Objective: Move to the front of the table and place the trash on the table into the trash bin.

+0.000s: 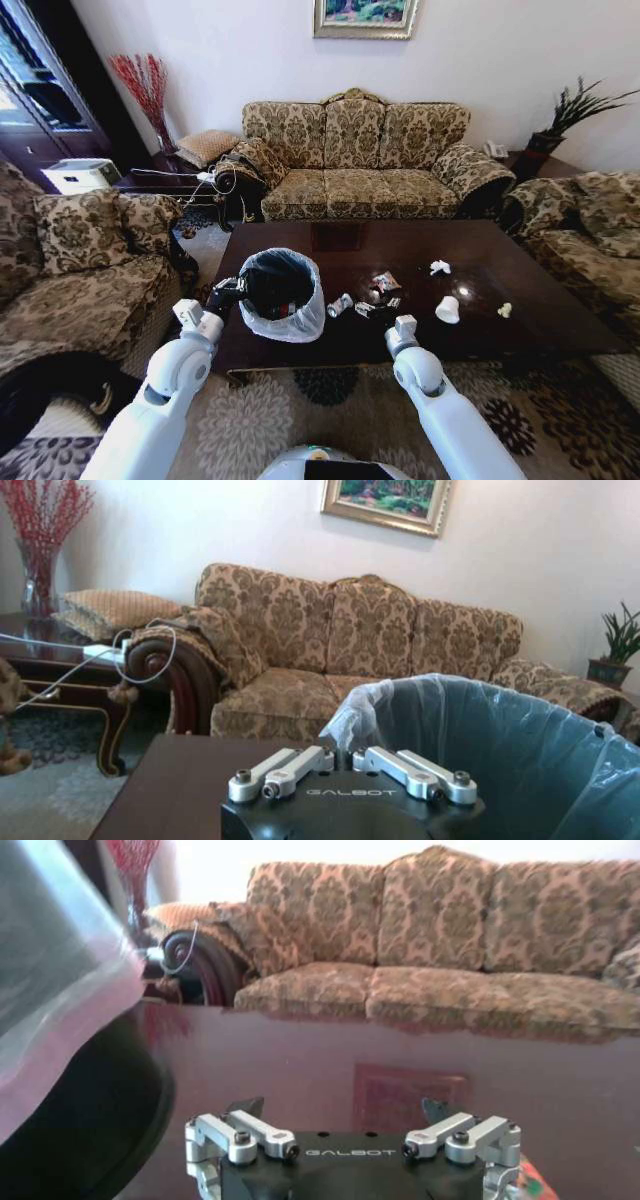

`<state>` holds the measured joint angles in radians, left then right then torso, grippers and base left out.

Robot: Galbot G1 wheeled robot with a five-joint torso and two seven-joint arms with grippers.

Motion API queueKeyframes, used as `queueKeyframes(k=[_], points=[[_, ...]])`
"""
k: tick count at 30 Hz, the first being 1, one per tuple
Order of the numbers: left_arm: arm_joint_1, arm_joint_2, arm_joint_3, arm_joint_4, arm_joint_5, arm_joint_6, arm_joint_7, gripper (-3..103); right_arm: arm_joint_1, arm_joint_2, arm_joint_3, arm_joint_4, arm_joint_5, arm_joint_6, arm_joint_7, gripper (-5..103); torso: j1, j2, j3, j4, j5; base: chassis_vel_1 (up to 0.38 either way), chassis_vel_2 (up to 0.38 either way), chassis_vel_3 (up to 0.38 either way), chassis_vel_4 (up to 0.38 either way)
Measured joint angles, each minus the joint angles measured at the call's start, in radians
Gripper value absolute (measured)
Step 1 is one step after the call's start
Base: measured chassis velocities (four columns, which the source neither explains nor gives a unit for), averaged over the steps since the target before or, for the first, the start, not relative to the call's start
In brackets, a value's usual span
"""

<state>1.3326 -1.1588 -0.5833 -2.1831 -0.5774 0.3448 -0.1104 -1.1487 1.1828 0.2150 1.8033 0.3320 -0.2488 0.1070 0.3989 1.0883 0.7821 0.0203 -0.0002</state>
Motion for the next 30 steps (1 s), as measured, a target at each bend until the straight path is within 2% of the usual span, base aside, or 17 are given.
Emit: queueKeyframes(k=[5,6,8,9,11,14,23,27,28,30], points=[[0.000,-0.008,0.001,0.002,0.019,-0.001,-0.002,3,0.015,-0.009,-0.020,-0.029,0.003,-0.001,-0.065,100,0.000,0.000,0.000,0.0004,0.0005,-0.068,0.096,0.103,-0.079],[0.000,-0.009,0.000,0.002,0.026,-0.001,-0.003,3,0.019,-0.019,-0.032,-0.041,0.007,-0.002,-0.109,100,0.000,0.000,0.000,0.0004,0.0003,0.000,0.000,0.000,0.000],[0.000,-0.011,-0.001,0.001,0.034,0.001,-0.004,3,0.022,-0.032,-0.043,-0.053,0.007,-0.003,-0.161,100,-0.001,0.000,0.000,0.0004,0.0000,0.000,0.000,0.000,0.000],[0.000,-0.011,-0.001,0.001,0.034,0.001,-0.004,3,0.022,-0.032,-0.043,-0.053,0.007,-0.003,-0.161,100,-0.001,0.000,0.000,0.0004,0.0000,0.000,0.000,0.000,0.000],[-0.005,-0.011,0.000,0.000,0.040,0.004,-0.004,3,0.023,-0.045,-0.050,-0.070,0.005,-0.008,-0.224,100,-0.002,0.000,-0.001,0.0004,0.0002,0.024,-0.006,-0.004,0.032],[-0.006,-0.012,-0.003,0.000,0.042,0.007,-0.004,3,0.030,-0.046,-0.060,-0.091,-0.002,-0.009,-0.251,100,-0.002,0.000,-0.001,0.0002,0.0002,0.050,-0.004,-0.004,0.068],[0.005,-0.017,-0.021,-0.002,0.050,-0.004,-0.032,3,0.064,-0.027,-0.119,-0.161,-0.030,-0.005,-0.267,100,-0.001,0.000,0.000,0.0010,0.0002,0.011,0.023,0.024,0.015],[0.004,-0.021,-0.021,-0.002,0.056,-0.007,-0.041,3,0.063,-0.028,-0.132,-0.168,-0.038,-0.005,-0.270,100,-0.001,0.000,0.000,0.0003,0.0001,0.000,0.000,0.000,0.000],[0.002,-0.022,-0.021,-0.002,0.058,-0.008,-0.044,3,0.062,-0.029,-0.138,-0.174,-0.040,-0.004,-0.267,103,-0.001,0.000,0.000,0.0001,0.0001,0.000,0.000,0.000,0.000],[0.001,-0.023,-0.021,-0.004,0.060,-0.008,-0.048,3,0.062,-0.027,-0.138,-0.184,-0.042,-0.003,-0.263,95,-0.001,0.000,0.000,0.0001,0.0001,0.000,0.000,0.000,0.000]])
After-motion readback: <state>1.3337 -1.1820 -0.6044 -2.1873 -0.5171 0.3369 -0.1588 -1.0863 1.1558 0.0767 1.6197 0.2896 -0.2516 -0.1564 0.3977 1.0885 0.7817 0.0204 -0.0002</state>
